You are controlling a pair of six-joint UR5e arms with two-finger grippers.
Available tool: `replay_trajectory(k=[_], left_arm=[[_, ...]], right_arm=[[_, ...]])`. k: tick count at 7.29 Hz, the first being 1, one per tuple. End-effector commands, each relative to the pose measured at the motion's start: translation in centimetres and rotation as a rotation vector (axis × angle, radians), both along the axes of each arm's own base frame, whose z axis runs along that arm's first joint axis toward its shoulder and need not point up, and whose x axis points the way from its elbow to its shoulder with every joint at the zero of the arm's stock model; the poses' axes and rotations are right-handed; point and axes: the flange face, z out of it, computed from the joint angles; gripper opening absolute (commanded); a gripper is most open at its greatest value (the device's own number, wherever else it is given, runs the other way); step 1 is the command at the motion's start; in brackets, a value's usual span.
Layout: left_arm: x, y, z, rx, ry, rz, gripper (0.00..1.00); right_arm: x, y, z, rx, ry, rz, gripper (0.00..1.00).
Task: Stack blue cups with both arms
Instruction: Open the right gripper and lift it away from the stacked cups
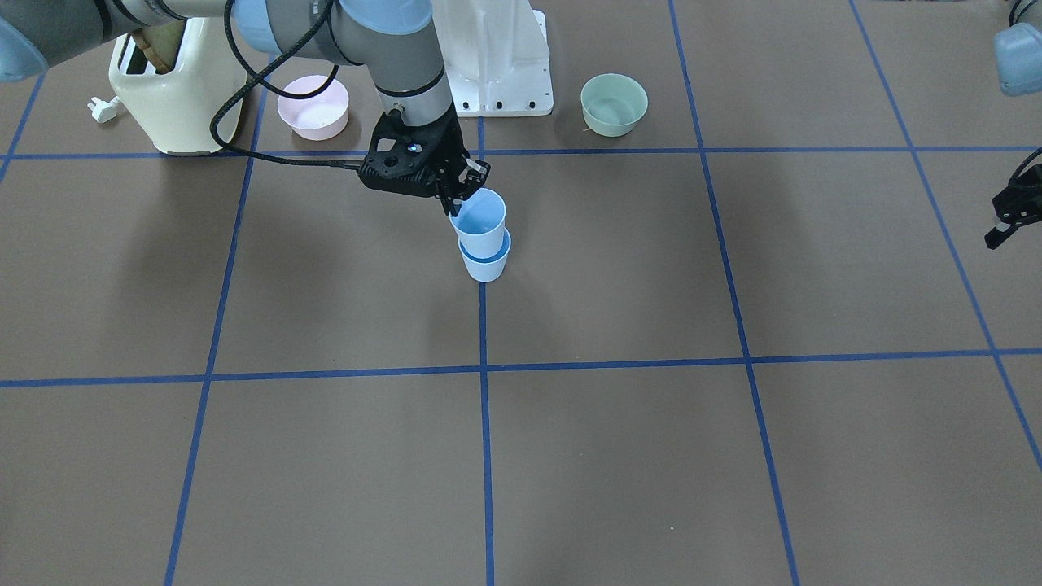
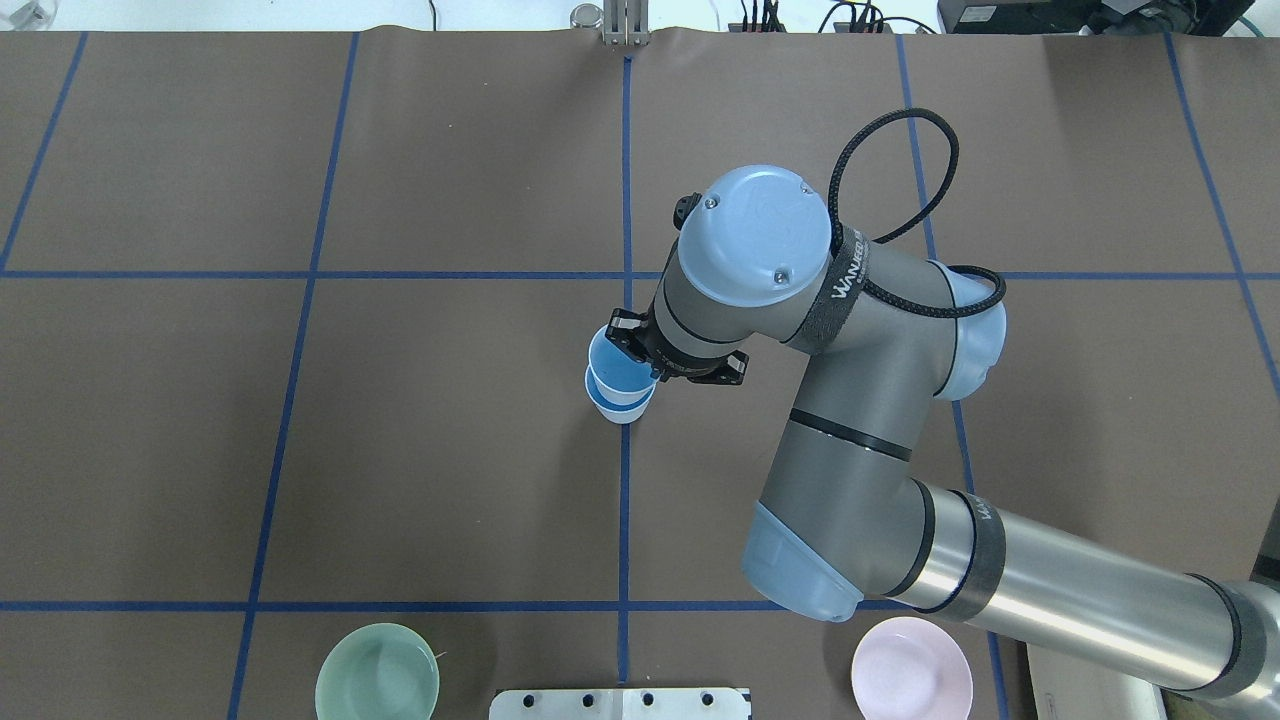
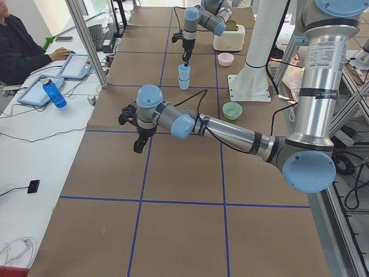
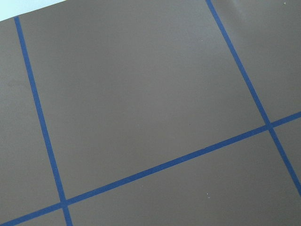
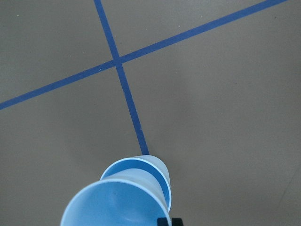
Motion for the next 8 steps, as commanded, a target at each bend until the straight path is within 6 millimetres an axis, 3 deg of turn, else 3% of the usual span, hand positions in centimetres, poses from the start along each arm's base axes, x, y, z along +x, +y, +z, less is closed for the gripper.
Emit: replay_trajectory(k=[1, 4, 5, 7, 8], left_arm=[[0.0, 0.0, 0.0, -0.001, 0.000, -0.001, 0.98], [0.0, 0.2, 0.3, -0.005, 0.000, 0.002, 0.98], [-0.2, 0.3, 0.4, -0.006, 0.004, 0.003, 0.98], [-1.1, 1.2, 1.8, -0.016, 0.005, 0.002, 0.98], [-1.3, 1.8, 2.7, -0.025, 0.001, 0.007, 0.98]], right_arm=[[0.2, -0.3, 0.3, 0.022, 0.014, 0.032, 0.99], [1.2, -1.1, 0.4, 0.080, 0.025, 0.014, 1.00], [4.5, -3.5, 2.5, 0.140, 0.051, -0.015, 1.00], [18.3, -12.3, 10.7, 0.244, 0.123, -0.137, 1.00], [24.2, -14.5, 15.2, 0.262, 0.154, -0.178, 1.00]])
